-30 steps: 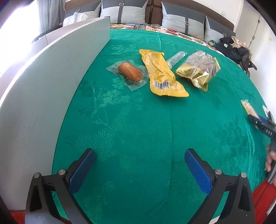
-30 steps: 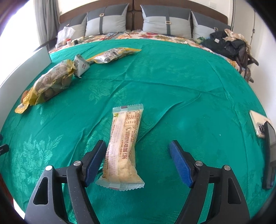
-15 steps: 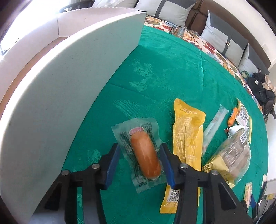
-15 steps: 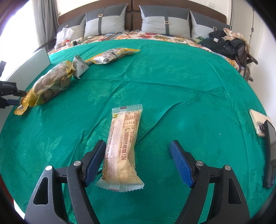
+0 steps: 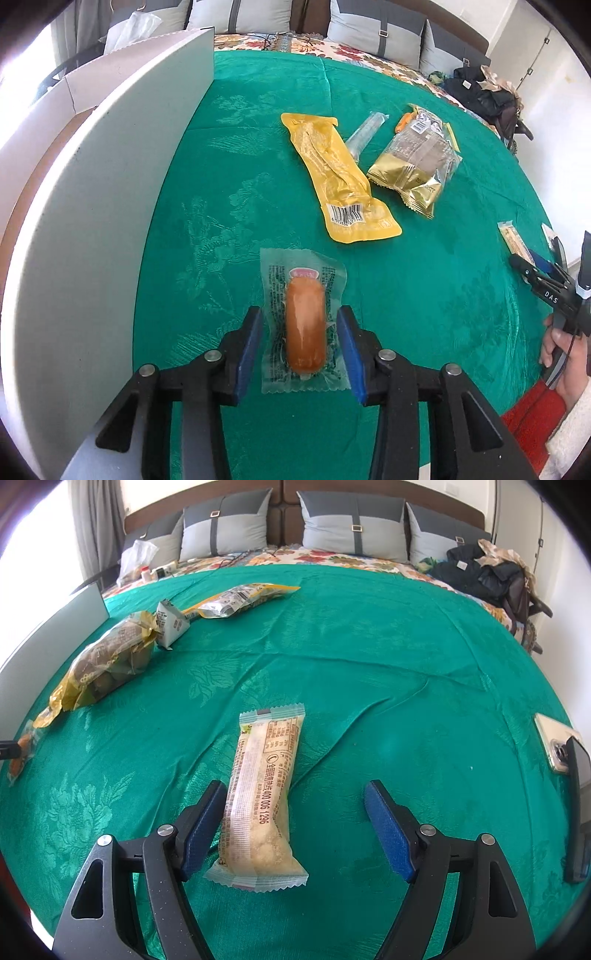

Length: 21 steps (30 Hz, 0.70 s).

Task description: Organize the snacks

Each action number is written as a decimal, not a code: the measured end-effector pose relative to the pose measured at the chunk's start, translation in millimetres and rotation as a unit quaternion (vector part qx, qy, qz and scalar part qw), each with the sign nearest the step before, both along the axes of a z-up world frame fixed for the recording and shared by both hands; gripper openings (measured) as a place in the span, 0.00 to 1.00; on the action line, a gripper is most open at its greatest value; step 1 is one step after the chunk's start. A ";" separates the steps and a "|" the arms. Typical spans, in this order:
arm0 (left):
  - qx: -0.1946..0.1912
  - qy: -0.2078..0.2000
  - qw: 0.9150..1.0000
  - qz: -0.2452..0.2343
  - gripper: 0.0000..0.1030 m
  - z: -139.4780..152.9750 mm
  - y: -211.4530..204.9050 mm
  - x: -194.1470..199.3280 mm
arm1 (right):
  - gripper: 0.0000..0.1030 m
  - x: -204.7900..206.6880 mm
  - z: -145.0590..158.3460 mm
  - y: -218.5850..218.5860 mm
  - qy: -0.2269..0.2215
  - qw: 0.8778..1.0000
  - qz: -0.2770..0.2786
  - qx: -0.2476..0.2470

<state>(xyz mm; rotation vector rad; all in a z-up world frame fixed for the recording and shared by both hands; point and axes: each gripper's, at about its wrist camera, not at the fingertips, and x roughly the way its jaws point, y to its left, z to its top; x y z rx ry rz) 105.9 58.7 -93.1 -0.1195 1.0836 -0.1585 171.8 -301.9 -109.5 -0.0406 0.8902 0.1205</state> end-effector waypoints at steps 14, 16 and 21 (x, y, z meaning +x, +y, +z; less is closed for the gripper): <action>0.087 -0.001 0.996 -0.024 0.43 -14.9 -25.2 -0.4 | 0.78 0.0 0.3 0.1 0.000 1.000 0.000 0.000; 0.069 -0.011 0.997 -0.024 0.33 -8.1 -20.8 -3.9 | 0.78 0.0 -0.1 0.1 0.000 1.000 0.000 0.000; 0.037 -0.014 0.999 -0.007 0.27 -6.3 -8.2 -9.7 | 0.78 0.1 0.2 -0.1 0.000 1.000 0.000 0.001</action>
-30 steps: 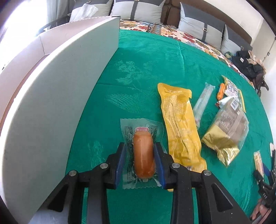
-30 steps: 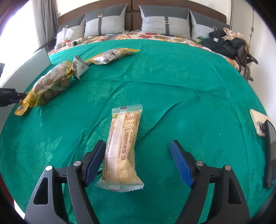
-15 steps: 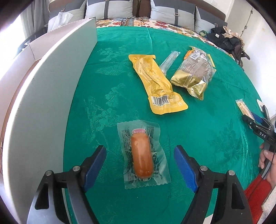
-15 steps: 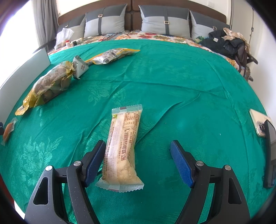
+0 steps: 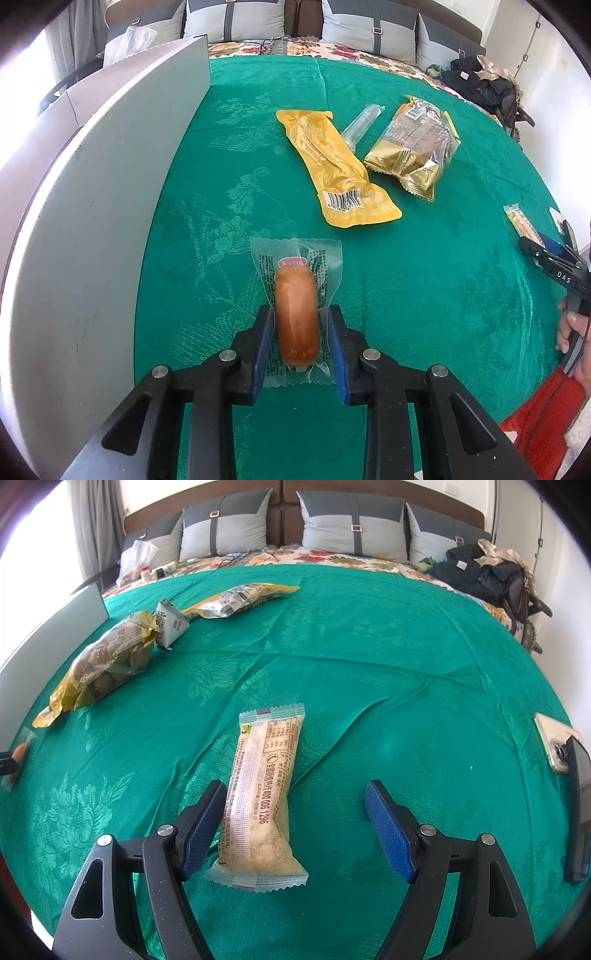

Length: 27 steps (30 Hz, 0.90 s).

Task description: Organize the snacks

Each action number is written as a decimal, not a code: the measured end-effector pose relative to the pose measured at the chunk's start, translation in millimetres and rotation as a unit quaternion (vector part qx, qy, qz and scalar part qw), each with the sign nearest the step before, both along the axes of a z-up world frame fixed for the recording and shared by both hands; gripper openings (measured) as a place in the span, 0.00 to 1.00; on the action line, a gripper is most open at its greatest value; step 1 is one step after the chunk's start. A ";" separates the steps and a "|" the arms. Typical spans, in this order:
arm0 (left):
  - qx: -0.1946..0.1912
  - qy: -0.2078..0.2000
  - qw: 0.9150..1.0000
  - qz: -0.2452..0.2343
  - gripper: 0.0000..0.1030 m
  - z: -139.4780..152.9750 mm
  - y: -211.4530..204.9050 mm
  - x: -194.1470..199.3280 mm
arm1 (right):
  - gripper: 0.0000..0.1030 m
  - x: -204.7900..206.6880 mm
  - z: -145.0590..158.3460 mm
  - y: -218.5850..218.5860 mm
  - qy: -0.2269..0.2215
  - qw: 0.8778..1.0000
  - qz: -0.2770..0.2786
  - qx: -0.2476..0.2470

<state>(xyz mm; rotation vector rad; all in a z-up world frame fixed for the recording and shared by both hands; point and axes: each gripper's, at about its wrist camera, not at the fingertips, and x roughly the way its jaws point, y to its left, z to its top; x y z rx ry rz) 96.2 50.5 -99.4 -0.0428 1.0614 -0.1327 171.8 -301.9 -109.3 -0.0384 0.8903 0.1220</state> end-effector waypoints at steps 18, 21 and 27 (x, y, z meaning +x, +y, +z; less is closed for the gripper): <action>-0.012 -0.027 1.000 -0.012 0.27 -1.6 -5.7 -13.8 | 0.83 17.9 4.6 3.7 0.087 0.996 0.030 -0.014; -0.025 -0.025 0.999 -0.008 0.27 -2.0 -1.2 -14.2 | 0.82 33.0 8.7 7.6 0.155 0.987 0.032 -0.016; -0.049 -0.023 0.999 0.001 0.27 -2.6 9.3 -19.6 | 0.48 40.6 15.2 23.7 0.191 0.979 0.046 -0.046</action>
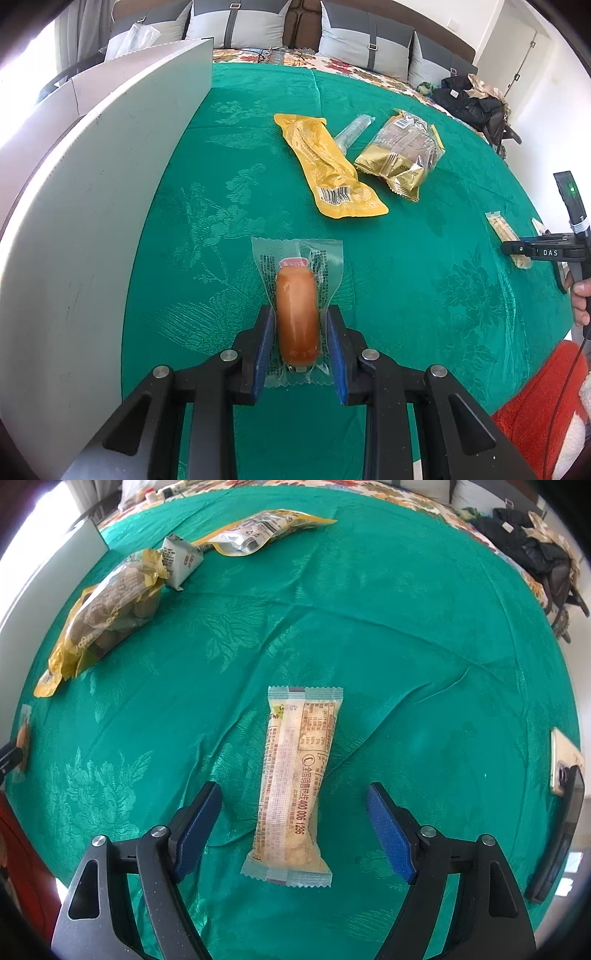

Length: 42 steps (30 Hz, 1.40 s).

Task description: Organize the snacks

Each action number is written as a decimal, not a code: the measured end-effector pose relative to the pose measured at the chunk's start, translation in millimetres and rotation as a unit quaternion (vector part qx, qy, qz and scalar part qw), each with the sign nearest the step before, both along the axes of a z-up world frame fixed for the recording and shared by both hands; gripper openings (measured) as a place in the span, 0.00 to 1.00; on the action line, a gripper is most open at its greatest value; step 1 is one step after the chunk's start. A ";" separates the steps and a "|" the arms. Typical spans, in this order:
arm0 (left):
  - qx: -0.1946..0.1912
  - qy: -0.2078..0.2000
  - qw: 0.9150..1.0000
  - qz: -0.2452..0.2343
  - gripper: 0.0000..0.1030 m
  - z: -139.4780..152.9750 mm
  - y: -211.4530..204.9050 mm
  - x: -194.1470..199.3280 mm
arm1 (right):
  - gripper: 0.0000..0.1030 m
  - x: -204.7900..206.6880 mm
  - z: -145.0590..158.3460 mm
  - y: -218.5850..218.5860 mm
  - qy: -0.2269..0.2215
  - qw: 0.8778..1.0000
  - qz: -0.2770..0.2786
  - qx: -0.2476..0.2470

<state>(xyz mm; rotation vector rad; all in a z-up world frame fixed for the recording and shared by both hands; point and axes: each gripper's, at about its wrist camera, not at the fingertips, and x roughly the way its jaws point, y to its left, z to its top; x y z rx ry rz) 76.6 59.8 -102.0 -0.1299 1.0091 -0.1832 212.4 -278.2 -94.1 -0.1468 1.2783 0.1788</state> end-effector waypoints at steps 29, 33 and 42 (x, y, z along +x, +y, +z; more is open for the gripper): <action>-0.151 -0.061 0.986 0.031 0.27 91.1 57.7 -30.6 | 0.19 -74.4 46.4 155.5 0.007 0.984 0.092 0.150; -0.130 -0.101 0.982 0.089 0.27 130.8 119.2 -39.0 | 0.19 -72.0 109.3 219.0 -0.041 0.967 0.155 0.198; 0.012 -0.063 0.968 0.243 0.54 113.2 244.7 -37.4 | 0.30 -79.2 181.8 387.5 -0.085 0.915 0.280 0.279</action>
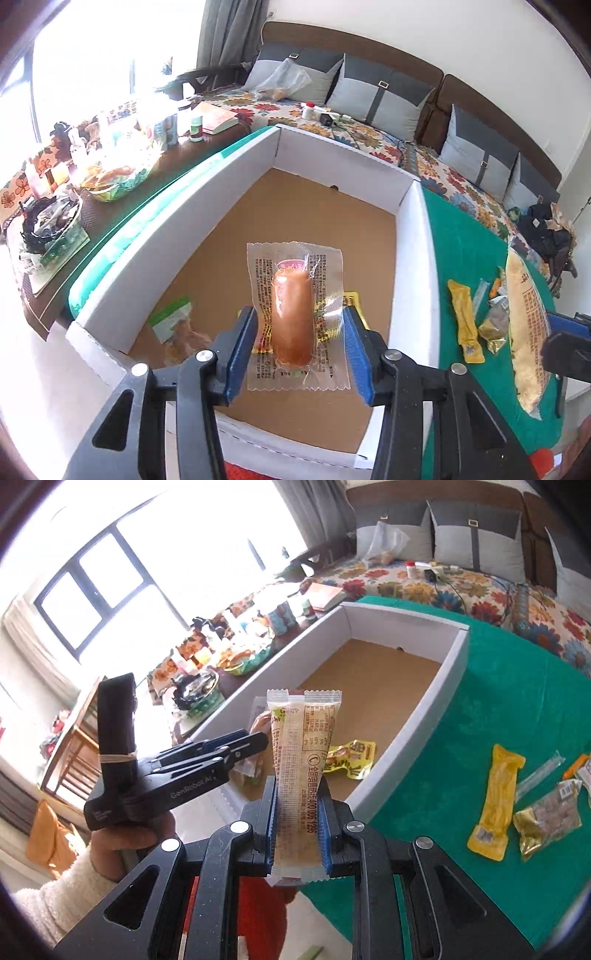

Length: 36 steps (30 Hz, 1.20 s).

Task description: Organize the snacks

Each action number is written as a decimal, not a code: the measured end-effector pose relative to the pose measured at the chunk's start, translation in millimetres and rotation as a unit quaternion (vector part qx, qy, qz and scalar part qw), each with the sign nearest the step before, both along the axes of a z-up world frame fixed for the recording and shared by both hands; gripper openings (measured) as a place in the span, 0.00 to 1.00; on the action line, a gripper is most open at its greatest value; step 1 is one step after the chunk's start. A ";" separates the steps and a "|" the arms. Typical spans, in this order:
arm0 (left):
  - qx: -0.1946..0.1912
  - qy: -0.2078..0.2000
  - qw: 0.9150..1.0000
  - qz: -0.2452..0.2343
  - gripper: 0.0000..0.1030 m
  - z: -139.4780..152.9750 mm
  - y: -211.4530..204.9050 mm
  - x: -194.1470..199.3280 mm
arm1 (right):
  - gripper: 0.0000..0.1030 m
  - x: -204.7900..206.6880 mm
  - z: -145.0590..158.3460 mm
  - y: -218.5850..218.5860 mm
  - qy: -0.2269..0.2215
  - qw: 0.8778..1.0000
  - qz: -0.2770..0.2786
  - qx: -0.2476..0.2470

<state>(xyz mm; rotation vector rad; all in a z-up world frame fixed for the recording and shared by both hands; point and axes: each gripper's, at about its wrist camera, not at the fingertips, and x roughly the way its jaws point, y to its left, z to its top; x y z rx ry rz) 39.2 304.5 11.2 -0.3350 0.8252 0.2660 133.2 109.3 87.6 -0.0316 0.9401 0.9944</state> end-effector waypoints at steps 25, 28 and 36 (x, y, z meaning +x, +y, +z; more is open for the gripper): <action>-0.039 0.042 0.959 -0.278 0.97 -66.3 -282.6 29.6 | 0.68 23.7 -178.7 -378.6 -0.061 0.900 -0.368 -0.228; -0.017 0.087 0.960 -0.267 0.94 -106.4 -301.4 45.8 | 0.68 28.4 -186.8 -396.3 -0.046 0.891 -0.398 -0.214; 0.058 0.075 0.972 -0.215 0.94 -130.8 -287.2 77.1 | 0.75 28.9 -194.1 -401.9 -0.056 0.880 -0.434 -0.183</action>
